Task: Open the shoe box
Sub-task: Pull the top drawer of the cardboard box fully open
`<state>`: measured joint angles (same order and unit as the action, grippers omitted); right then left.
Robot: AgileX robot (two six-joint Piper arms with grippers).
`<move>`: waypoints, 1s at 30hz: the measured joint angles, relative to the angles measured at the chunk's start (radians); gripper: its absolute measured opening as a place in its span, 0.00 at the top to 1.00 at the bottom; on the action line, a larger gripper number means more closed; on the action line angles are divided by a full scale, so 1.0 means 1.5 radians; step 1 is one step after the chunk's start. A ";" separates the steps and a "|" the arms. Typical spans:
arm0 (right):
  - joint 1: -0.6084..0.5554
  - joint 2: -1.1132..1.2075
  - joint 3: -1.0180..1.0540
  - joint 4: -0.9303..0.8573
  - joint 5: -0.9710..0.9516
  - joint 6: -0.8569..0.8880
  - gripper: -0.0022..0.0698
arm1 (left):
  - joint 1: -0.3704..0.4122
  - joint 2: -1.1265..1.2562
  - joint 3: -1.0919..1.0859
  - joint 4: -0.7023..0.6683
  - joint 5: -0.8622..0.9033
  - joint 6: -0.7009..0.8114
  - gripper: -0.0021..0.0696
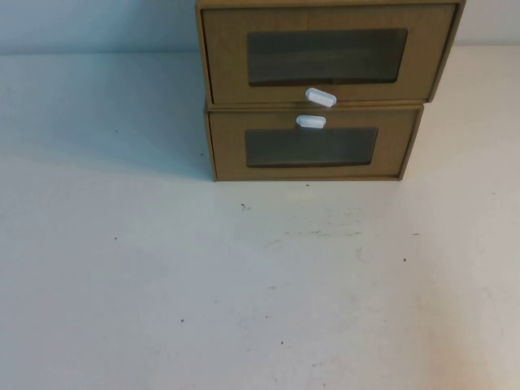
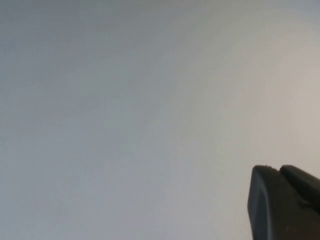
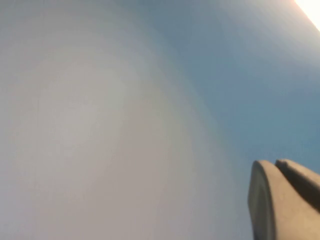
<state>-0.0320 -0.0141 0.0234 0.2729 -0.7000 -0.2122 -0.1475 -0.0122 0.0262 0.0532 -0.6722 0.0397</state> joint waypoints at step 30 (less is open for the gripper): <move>0.023 0.543 -0.752 -0.032 0.722 0.050 0.99 | 0.000 0.574 -0.761 -0.197 0.723 0.086 0.98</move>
<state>0.0020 0.8011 -1.1049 0.2256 0.3830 -0.1372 -0.1475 0.8488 -1.1151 -0.2427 0.4115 0.1691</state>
